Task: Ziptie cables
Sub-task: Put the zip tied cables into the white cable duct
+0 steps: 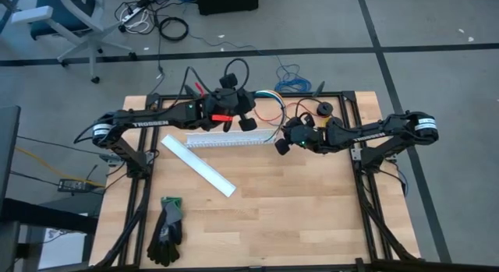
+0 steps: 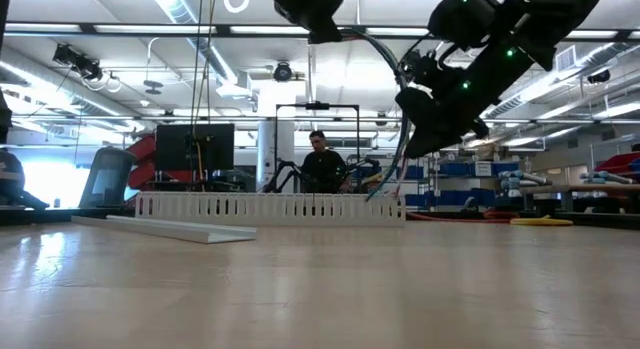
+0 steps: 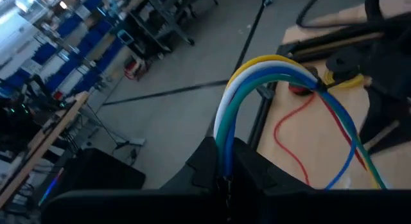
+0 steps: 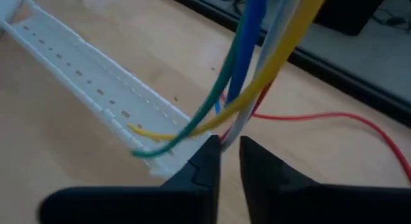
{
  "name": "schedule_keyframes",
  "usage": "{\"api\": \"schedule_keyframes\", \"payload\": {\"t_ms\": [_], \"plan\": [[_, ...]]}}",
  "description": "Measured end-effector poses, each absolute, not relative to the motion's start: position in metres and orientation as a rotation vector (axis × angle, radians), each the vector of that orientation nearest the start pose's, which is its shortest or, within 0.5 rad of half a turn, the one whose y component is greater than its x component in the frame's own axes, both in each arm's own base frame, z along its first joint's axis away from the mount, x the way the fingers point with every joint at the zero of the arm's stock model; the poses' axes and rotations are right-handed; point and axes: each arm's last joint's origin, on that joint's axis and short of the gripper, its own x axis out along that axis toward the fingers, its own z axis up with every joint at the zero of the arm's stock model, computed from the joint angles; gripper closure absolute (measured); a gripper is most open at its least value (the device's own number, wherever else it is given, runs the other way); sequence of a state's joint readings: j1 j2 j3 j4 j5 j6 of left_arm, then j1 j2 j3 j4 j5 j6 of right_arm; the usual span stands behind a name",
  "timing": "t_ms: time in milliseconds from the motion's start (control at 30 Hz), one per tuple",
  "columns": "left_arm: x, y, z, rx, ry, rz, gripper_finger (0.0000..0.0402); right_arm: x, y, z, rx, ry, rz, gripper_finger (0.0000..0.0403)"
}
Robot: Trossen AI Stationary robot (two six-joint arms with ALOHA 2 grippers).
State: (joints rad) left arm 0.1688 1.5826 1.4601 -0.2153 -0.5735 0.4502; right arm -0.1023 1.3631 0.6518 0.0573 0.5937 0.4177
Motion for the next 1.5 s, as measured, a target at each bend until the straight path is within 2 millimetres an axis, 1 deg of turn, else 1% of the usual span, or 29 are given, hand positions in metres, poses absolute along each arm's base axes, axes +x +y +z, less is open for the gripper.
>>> {"api": "schedule_keyframes", "payload": {"t_ms": [67,100,300,400,567,633,767,933,1000,1067,1200,1400,1500], "plan": [[0.351,0.076,0.366,0.487,0.511,0.646,0.0368,0.259,-0.042,0.192,0.22,0.507,-0.784,0.039],[0.349,0.075,0.366,0.489,0.528,0.641,0.0368,0.257,-0.042,0.192,0.216,0.519,-0.785,0.0396],[0.343,0.074,0.362,0.489,0.6,0.608,0.0368,0.247,-0.041,0.191,0.204,0.604,-0.79,0.0401],[0.344,0.072,0.361,0.443,0.576,0.518,0.0368,0.24,-0.04,0.194,0.196,0.638,-0.795,0.0401],[0.353,0.07,0.363,0.394,0.469,0.437,0.0368,0.224,-0.038,0.206,0.222,0.647,-0.804,0.0399],[0.355,0.07,0.367,0.394,0.43,0.44,0.0368,0.217,-0.036,0.212,0.223,0.646,-0.792,0.0394],[0.353,0.073,0.368,0.401,0.437,0.472,0.0368,0.2,-0.028,0.228,0.208,0.618,-0.78,0.0382],[0.353,0.076,0.366,0.402,0.453,0.485,0.0368,0.181,-0.017,0.257,0.202,0.463,-0.69,0.0353],[0.353,0.076,0.366,0.401,0.453,0.483,0.0368,0.176,-0.014,0.265,0.208,0.413,-0.65,0.0336],[0.353,0.076,0.366,0.399,0.446,0.478,0.0368,0.175,-0.012,0.269,0.223,0.377,-0.61,0.0316],[0.355,0.074,0.37,0.373,0.393,0.436,0.0368,0.185,-0.012,0.271,0.23,0.356,-0.501,0.0273],[0.357,0.07,0.372,0.368,0.357,0.414,0.0368,0.201,-0.02,0.272,0.193,0.291,-0.524,0.0209],[0.358,0.069,0.373,0.367,0.343,0.413,0.0368,0.209,-0.026,0.271,0.181,0.267,-0.542,0.0183]]}}
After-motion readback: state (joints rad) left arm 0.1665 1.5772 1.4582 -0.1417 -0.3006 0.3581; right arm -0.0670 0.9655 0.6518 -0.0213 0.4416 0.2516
